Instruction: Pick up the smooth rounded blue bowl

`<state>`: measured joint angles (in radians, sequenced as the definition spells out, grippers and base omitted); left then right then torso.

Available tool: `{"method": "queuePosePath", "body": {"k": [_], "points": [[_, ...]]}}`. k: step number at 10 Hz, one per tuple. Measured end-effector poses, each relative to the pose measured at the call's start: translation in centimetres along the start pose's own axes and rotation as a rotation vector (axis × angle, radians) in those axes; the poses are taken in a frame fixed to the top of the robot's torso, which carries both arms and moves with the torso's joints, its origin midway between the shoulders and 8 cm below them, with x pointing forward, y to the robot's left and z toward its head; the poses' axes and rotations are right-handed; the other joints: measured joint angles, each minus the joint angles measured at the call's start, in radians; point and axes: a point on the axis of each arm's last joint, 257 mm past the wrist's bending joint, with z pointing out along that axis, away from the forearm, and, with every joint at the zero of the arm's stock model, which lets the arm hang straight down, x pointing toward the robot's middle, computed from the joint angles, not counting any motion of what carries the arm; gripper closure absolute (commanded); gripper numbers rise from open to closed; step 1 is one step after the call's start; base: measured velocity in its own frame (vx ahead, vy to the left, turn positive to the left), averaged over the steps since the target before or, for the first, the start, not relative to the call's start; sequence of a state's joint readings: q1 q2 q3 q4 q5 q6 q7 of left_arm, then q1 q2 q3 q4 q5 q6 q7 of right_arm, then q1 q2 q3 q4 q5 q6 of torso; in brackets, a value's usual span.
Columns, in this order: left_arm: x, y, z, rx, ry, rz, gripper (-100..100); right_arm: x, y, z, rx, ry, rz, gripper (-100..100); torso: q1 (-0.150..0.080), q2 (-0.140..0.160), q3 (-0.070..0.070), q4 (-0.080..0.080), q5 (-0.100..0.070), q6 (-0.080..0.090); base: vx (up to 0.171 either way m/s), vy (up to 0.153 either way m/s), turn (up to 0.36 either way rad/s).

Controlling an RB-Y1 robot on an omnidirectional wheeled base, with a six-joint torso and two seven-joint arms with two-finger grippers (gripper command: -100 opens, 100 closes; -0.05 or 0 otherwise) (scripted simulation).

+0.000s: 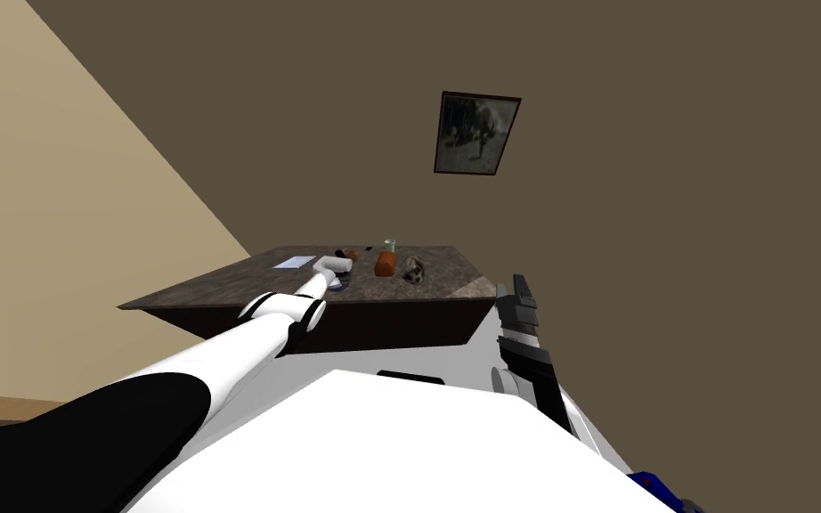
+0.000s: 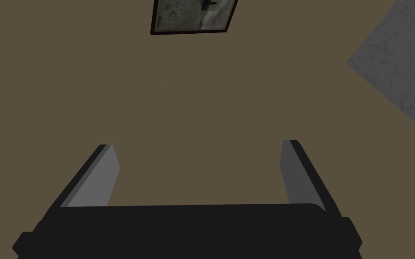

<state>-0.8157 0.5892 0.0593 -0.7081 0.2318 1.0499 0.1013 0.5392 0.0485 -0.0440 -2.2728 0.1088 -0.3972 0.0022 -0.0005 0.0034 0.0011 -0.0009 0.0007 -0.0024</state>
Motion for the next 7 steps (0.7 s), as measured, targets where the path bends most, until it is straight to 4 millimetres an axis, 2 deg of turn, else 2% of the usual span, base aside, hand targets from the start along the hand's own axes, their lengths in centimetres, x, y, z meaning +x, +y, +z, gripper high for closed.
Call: {"method": "queuePosePath", "body": {"k": [1,3,4,6,7], "points": [[-1.3,-1.8,-0.9,0.039,-0.005,-0.019,-100,0.0,0.0,0.0,0.000,0.000,0.000,0,-0.001,0.003,0.002,0.001,0.000,-0.001,-0.064,-0.041,0.004],[-1.7,-3.3,-1.3,0.070,-0.006,-0.036,-100,0.0,0.0,0.0,0.000,0.000,0.000,0,0.003,-0.001,0.000,0.000,0.001,-0.001,-0.009,-0.001,0.009],[-2.0,-2.8,-0.8,0.059,-0.010,-0.040,-100,0.0,0.0,0.0,0.000,0.000,0.000,0,0.004,-0.003,-0.001,-0.001,0.001,-0.001,0.011,0.007,-0.005],[-3.1,-0.1,0.7,-0.008,-0.026,-0.057,-100,0.0,0.0,0.0,0.000,0.000,0.000,0,0.005,-0.004,-0.002,-0.001,0.001,-0.001,-0.038,-0.029,-0.083],[-4.3,-1.6,0.1,0.014,-0.027,-0.089,-100,0.0,0.0,0.0,0.000,0.000,0.000,0,0.000,0.000,0.000,0.000,0.000,0.000,-0.106,-0.077,-0.117]]}}
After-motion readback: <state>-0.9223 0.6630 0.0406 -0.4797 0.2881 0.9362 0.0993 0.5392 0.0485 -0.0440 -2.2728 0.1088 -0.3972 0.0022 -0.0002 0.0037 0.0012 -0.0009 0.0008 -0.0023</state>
